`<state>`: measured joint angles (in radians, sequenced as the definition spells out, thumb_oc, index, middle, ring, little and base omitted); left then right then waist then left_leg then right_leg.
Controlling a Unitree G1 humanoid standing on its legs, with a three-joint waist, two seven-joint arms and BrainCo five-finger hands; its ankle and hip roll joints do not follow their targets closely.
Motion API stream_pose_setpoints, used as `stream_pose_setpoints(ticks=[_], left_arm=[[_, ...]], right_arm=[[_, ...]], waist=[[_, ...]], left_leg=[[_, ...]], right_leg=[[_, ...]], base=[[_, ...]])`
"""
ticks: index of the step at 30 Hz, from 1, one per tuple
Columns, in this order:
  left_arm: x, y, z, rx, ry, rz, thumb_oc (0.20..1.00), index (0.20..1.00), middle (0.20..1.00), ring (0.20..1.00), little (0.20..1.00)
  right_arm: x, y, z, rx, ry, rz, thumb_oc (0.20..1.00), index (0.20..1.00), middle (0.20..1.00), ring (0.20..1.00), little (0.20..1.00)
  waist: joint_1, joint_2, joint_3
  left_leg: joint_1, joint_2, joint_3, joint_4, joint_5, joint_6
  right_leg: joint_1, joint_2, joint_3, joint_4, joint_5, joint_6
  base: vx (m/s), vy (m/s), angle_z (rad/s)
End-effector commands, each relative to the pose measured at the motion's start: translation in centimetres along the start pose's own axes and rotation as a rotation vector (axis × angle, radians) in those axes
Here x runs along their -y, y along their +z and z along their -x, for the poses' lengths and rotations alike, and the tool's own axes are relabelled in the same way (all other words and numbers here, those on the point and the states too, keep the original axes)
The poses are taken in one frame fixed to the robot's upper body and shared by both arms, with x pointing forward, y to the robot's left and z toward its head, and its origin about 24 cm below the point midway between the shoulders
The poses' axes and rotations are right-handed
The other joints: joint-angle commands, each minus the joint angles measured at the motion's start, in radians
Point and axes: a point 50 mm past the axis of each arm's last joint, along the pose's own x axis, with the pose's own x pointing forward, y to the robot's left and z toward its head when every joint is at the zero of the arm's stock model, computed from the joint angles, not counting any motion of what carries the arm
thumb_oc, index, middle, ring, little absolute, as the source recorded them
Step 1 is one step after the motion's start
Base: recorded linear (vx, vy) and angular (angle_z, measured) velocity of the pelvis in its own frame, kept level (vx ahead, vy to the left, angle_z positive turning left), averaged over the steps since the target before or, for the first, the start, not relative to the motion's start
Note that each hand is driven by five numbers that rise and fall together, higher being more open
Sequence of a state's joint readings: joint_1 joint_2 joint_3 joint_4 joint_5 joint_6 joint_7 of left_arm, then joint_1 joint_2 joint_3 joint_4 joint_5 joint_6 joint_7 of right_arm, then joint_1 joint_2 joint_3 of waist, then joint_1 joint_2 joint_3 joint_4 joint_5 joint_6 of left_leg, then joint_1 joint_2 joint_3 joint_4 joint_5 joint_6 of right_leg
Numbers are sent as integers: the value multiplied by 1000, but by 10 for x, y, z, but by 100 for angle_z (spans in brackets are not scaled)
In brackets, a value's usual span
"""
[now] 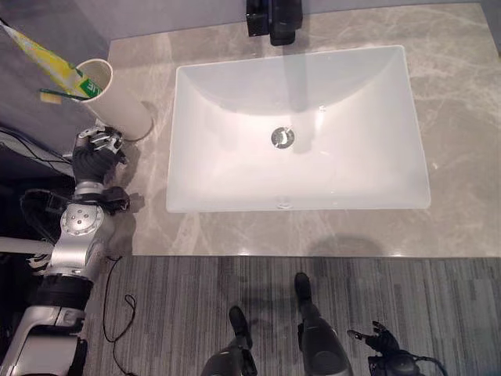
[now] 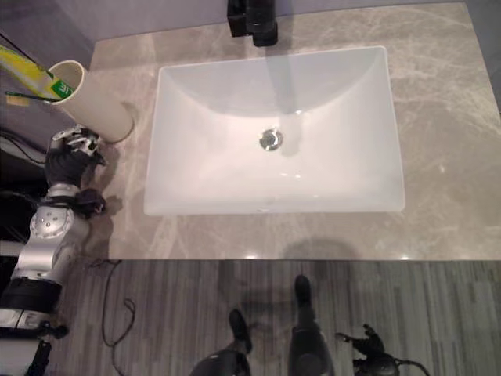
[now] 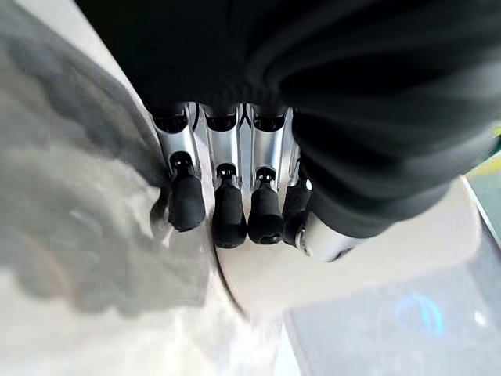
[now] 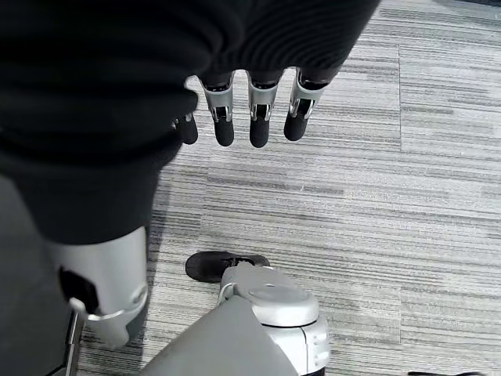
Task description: Put brush and paste in cup on sink, flatten towel.
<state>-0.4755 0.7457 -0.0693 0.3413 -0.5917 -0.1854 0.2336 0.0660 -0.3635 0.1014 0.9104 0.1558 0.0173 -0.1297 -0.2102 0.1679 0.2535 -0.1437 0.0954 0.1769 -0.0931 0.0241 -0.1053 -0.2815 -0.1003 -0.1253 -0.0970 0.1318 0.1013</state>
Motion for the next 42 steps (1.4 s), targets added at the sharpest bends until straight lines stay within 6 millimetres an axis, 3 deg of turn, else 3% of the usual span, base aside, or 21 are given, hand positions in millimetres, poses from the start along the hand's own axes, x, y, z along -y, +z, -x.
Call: stream_pose_setpoints(ticks=[1,13,21,30,33,42], left_arm=[[-12,18,-17,58,55,-17,200,200,200,200,200],[-21,40,-43,85,108,-176,200,200,200,200,200],[-26,70,-65,136,163,-245,200,200,200,200,200],[-33,89,-75,168,215,-290,200,200,200,200,200],[-46,103,-80,181,276,-318,200,200,200,200,200],[-51,125,-78,298,434,-373,200,200,200,200,200]], right_arm=[[1,-9,2,-22,-11,-1,1000,1000,1000,1000,1000],[-2,-10,4,-9,-10,-11,1000,1000,1000,1000,1000],[-2,-1,4,38,-9,-8,1000,1000,1000,1000,1000],[-1,5,6,82,-4,-11,1000,1000,1000,1000,1000],[-3,4,7,85,-5,-16,1000,1000,1000,1000,1000],[1,5,7,103,-25,42,1000,1000,1000,1000,1000]], waist=[[-32,-30,1],[-50,-33,15],[-65,-36,25],[-79,-29,37],[-83,-23,38],[-76,-26,37]], left_leg=[[71,-21,-10,6,37,-38],[50,-16,0,6,47,-44],[14,-11,0,6,57,-51],[-30,-16,-4,6,73,-60],[-66,-21,-4,6,84,-65],[-113,-4,-11,6,109,-84]], right_leg=[[49,-4,33,10,-90,15],[17,4,46,10,-79,17],[-24,8,45,10,-67,21],[-72,3,49,10,-53,23],[-104,0,57,10,-42,28],[-153,20,68,10,-34,25]], base=[[4,-8,-5],[-2,-5,-2],[-2,-15,-2],[-4,-9,-3],[3,-10,-1],[17,-33,-8]])
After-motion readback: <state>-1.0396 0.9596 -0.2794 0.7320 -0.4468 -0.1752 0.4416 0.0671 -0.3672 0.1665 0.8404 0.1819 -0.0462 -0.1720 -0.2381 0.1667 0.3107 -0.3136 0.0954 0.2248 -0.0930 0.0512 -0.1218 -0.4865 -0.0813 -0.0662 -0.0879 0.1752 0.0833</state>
